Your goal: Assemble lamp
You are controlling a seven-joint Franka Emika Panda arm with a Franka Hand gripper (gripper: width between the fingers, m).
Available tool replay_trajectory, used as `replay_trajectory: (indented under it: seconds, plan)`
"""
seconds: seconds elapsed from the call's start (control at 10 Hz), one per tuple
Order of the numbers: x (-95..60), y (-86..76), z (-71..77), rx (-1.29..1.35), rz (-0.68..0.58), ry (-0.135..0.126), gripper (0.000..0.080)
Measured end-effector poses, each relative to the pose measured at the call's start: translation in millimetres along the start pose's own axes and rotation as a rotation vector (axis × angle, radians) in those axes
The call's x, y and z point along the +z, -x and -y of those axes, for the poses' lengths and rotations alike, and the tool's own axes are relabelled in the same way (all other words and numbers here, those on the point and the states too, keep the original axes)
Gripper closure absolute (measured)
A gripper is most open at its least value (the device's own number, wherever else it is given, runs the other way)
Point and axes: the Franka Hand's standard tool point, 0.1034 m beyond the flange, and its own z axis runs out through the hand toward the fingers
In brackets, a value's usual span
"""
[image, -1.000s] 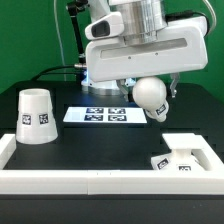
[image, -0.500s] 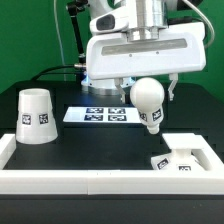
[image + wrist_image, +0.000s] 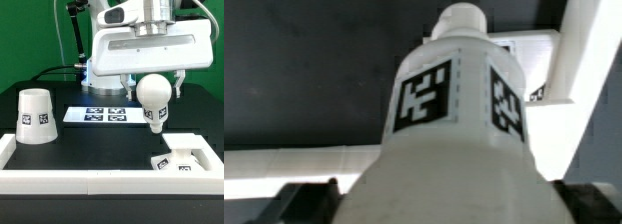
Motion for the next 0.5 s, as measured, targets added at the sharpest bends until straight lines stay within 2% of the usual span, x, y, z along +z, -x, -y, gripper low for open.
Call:
replay_trajectory:
  seconds: [0.1, 0.2, 0.4, 0.5]
  plan:
    - [-0.8, -1.8, -0.3, -0.039, -0.009, 0.003, 0.0220]
    - [-5.2, -10.2, -1.3, -0.157, -0.065, 0.019, 0.0220]
    - [-16.7, -20.7, 13.3, -0.231, -0.103, 0.018, 0.0220]
    - [-18.9, -24.7, 14.4, -0.268, -0.123, 0.023, 0.0220]
